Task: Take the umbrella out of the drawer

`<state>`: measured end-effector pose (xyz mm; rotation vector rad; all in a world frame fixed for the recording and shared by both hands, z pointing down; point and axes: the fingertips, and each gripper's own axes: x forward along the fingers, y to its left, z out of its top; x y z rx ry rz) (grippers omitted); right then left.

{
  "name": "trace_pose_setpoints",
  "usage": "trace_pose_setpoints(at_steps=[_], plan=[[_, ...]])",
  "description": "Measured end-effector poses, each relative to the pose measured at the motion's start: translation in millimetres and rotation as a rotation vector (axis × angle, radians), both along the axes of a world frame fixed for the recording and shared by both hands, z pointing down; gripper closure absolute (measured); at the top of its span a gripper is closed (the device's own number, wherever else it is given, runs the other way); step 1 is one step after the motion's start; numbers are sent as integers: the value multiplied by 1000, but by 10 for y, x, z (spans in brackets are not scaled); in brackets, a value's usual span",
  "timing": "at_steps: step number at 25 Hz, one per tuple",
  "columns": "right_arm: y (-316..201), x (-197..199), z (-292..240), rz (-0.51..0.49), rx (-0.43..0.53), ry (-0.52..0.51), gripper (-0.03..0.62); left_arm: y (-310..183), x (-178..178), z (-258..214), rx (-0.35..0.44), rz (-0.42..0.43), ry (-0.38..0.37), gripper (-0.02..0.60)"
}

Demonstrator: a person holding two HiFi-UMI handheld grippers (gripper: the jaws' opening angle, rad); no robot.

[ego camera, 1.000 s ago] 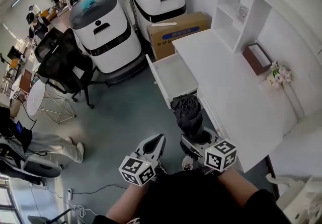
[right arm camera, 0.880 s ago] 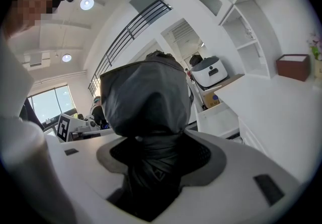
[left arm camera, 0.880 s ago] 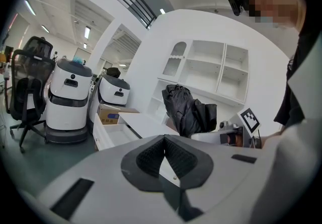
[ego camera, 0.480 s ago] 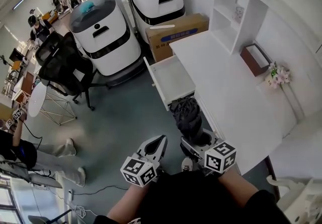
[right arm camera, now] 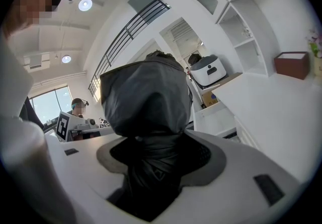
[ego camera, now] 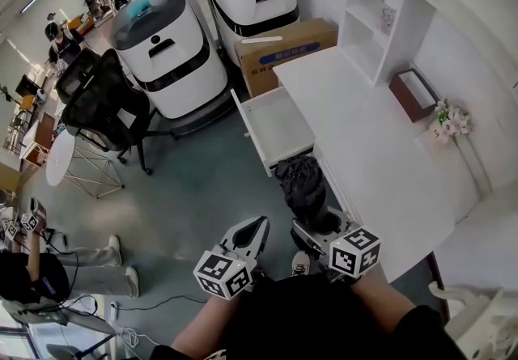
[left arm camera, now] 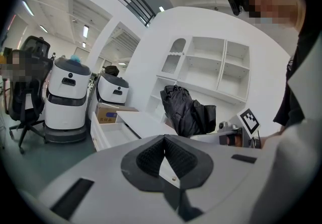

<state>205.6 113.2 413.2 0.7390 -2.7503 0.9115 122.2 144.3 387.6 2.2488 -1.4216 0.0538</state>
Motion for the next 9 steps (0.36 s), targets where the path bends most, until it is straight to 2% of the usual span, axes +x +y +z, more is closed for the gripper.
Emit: trace_pose_setpoints(at_steps=[9], plan=[[-92, -4, 55, -6, -6, 4, 345, -98, 17, 46, -7, 3, 0, 577]])
